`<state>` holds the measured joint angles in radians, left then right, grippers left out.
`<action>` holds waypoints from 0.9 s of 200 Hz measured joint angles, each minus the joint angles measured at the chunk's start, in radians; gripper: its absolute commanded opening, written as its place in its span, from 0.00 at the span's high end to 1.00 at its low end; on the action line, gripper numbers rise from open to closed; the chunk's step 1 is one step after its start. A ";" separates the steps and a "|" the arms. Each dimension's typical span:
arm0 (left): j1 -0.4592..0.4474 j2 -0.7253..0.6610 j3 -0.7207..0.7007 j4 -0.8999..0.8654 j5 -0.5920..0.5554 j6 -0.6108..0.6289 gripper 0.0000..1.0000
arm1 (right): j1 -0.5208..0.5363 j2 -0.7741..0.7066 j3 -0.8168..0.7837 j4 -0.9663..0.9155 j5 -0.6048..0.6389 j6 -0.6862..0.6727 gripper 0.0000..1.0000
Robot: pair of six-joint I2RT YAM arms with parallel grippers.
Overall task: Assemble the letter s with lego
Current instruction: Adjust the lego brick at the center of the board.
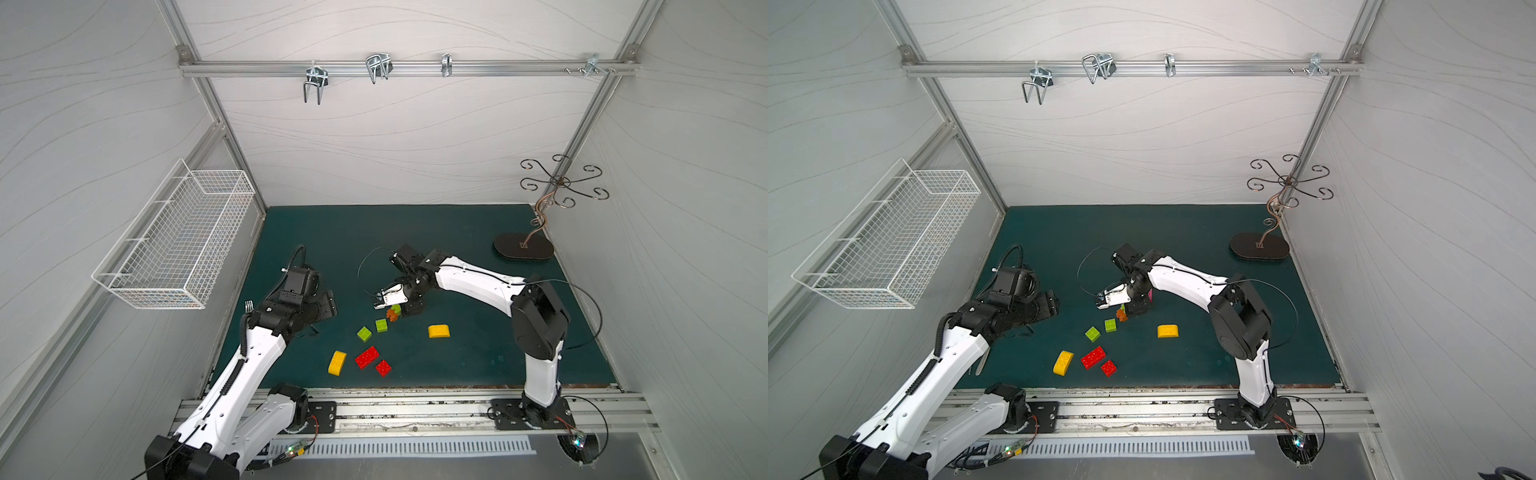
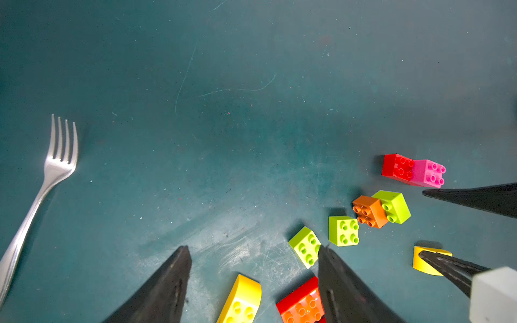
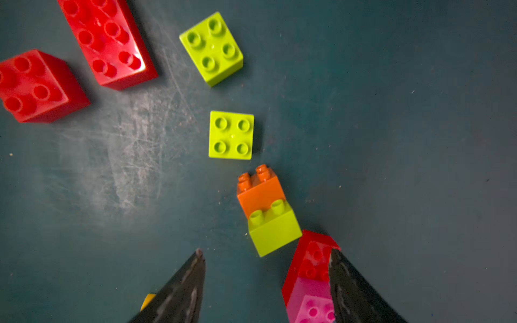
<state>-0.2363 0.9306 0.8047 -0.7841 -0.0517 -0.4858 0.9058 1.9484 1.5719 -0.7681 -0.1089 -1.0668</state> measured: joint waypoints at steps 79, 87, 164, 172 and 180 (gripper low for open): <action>0.000 -0.005 0.000 0.000 0.000 0.000 0.25 | 0.015 0.129 0.082 -0.011 -0.018 -0.050 0.48; 0.000 -0.005 0.000 0.000 0.000 0.000 0.25 | 0.014 0.129 0.079 -0.012 -0.024 -0.050 0.51; 0.001 -0.005 0.000 0.000 0.000 0.000 0.25 | -0.039 0.109 -0.016 -0.006 -0.069 0.004 0.70; 0.001 -0.005 0.000 0.000 0.000 0.000 0.25 | -0.048 0.099 -0.032 -0.005 -0.074 0.011 0.70; 0.001 -0.005 0.000 0.000 0.000 0.000 0.25 | -0.053 0.089 -0.047 -0.002 -0.079 0.021 0.70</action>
<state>-0.2352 0.9253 0.8047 -0.7837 -0.0513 -0.4862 0.8524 2.0377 1.5246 -0.7704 -0.1879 -1.0454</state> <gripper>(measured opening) 0.749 0.347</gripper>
